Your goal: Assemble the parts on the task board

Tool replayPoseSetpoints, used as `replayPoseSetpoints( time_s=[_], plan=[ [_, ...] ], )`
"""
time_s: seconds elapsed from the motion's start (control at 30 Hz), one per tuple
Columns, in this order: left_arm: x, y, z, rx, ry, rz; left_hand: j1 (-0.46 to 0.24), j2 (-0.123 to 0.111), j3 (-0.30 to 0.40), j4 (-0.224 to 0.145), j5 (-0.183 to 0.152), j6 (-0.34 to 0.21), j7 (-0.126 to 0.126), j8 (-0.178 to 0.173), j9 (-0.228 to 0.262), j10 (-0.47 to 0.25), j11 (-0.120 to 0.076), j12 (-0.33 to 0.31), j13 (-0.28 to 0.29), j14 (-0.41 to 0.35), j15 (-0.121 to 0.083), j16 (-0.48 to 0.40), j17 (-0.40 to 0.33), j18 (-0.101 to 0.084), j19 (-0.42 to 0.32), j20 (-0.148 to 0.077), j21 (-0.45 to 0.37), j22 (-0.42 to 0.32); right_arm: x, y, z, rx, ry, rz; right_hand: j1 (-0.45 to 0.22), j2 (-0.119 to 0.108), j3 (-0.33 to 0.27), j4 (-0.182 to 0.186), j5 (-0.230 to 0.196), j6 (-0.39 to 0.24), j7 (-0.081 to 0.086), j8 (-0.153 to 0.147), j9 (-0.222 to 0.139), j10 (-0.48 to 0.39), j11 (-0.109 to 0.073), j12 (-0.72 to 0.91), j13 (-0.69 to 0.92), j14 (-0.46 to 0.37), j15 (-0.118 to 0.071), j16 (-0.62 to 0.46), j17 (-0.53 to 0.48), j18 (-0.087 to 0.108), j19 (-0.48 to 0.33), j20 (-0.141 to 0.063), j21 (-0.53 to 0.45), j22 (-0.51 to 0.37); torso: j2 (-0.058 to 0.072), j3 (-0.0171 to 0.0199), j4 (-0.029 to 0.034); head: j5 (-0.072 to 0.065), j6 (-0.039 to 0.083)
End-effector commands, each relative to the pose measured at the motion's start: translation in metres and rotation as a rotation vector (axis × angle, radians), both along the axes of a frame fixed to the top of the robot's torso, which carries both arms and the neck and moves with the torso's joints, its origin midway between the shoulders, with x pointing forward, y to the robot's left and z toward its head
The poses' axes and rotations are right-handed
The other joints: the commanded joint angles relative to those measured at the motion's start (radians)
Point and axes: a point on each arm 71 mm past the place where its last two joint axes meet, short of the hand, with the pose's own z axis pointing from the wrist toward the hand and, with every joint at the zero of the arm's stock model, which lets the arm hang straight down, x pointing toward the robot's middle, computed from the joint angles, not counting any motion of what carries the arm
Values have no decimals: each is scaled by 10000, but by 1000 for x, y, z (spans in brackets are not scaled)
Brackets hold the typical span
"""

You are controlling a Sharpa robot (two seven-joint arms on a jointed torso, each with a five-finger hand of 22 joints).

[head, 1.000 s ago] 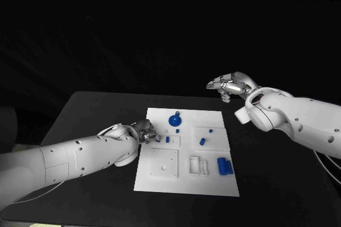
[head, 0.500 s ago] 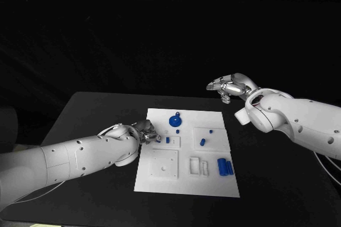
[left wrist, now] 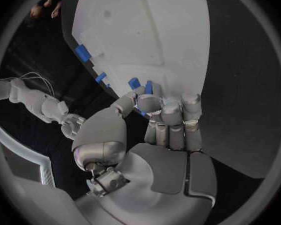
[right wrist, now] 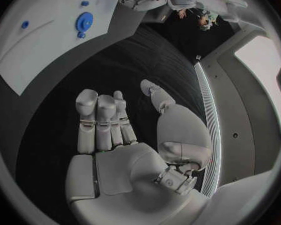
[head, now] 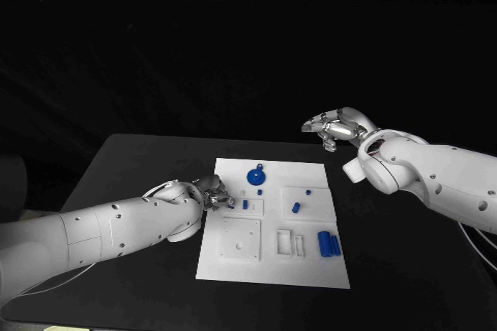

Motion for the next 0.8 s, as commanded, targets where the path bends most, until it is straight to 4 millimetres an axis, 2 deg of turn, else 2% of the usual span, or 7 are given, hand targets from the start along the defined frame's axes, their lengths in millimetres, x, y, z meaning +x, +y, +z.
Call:
replayPoseSetpoints(
  time_s=[0.03,0.1,0.2,0.27,0.37,0.57,0.8],
  plan=[
    [-6,6,-16,504,927,158,166,92,56,11,93,1680,-825,37,-21,-134,-136,62,-15,445,-479,67,-15,123,-78,-1008,63,144,0,1,0,-26,1,173,100,22,30,-5,64,20,62,38,-11,6,-91,32,-12,8,-54,-4,-14,1074,-10,-46,-54,133,4,1,-3,5,0],
    [-7,6,-16,498,995,120,151,115,42,14,181,1694,-827,55,-26,-132,-137,91,-13,450,-476,86,-14,118,-81,-1002,66,143,0,1,0,-28,4,168,100,22,30,-5,64,20,62,38,-12,6,-91,32,-12,8,-54,-4,-14,1074,-9,-47,-54,133,4,6,-6,10,-12],
    [-7,5,-17,354,1102,172,-25,161,-35,-46,826,1763,-841,132,-50,-127,-146,235,22,449,-459,168,1,104,-99,-986,83,147,0,1,0,-28,1,157,98,24,28,-3,63,20,62,38,-12,6,-91,34,-14,9,-54,-4,-14,1074,-9,-47,-54,133,5,7,-8,11,-10],
    [-6,5,-17,346,1089,163,-140,228,-66,-69,966,1765,-840,154,-73,-151,-146,280,26,432,-454,179,-6,103,-110,-983,89,148,-1,1,0,-27,2,165,97,24,28,-2,61,20,62,39,-12,6,-91,34,-15,9,-54,-4,-15,1074,-8,-46,-54,133,3,7,-11,9,2],
    [-6,4,-16,325,1006,209,-164,243,-72,-73,977,1764,-840,158,-77,-155,-145,287,26,430,-453,181,-7,103,-112,-983,90,148,-1,1,0,-25,-3,163,96,25,27,-1,61,20,62,39,-13,6,-91,35,-16,9,-54,-4,-15,1074,-8,-46,-54,133,3,4,-7,8,9],
    [-6,4,-14,236,727,287,-145,264,-22,-29,604,1703,-837,170,-126,-204,-146,291,-29,415,-463,157,-55,129,-93,-1001,92,132,-1,1,0,-24,-16,149,94,26,26,1,59,21,62,39,-14,6,-91,36,-19,9,-54,-3,-15,1074,-7,-46,-54,133,3,9,-10,12,13],
    [-6,3,-11,112,313,267,-104,242,4,-29,574,1700,-841,180,-132,-205,-150,294,-42,420,-467,155,-65,137,-86,-1006,93,129,-1,0,0,-25,-24,138,90,27,24,4,59,22,62,41,-15,7,-91,39,-22,10,-54,-2,-16,1074,-5,-47,-54,134,3,5,-5,5,10]
  ],
)
